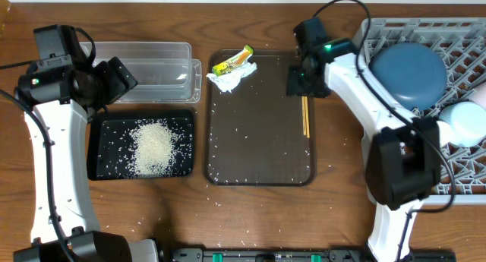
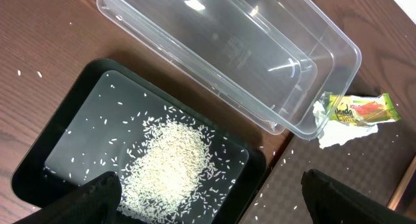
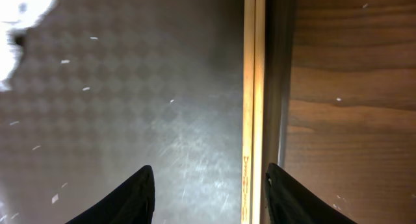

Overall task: Sort waste into correct bins and load items into the dishwasher rack
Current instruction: 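Move the right gripper left over the chopsticks on the brown tray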

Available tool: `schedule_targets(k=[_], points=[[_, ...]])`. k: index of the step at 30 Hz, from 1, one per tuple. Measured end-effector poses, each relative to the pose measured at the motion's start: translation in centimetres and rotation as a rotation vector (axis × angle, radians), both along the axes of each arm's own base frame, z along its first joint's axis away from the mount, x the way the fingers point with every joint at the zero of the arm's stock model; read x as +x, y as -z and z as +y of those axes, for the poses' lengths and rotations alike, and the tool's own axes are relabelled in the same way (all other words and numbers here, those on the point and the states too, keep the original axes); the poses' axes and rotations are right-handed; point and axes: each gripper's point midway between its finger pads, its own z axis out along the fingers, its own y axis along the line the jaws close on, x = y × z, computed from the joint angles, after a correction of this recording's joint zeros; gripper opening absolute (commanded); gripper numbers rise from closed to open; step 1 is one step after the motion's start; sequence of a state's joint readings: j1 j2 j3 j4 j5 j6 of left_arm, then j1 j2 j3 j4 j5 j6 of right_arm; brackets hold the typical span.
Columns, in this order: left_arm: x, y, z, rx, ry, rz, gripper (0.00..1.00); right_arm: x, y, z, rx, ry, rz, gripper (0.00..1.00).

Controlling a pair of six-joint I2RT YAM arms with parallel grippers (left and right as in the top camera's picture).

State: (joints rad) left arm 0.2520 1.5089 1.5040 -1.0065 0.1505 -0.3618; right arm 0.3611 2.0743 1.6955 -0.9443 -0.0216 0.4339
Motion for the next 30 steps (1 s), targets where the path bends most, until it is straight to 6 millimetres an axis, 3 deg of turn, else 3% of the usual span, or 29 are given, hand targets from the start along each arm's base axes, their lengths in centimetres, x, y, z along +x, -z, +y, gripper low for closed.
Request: schedule_targets(k=[8, 30], points=[[0.0, 0.0, 0.0, 0.0, 0.0, 0.0, 0.92, 0.0, 3.0, 0.2, -0.047, 0.008, 0.039, 0.52], [0.0, 0.0, 0.0, 0.0, 0.0, 0.0, 0.92, 0.1, 6.0, -0.1, -0.081, 0.016, 0.076, 0.52]])
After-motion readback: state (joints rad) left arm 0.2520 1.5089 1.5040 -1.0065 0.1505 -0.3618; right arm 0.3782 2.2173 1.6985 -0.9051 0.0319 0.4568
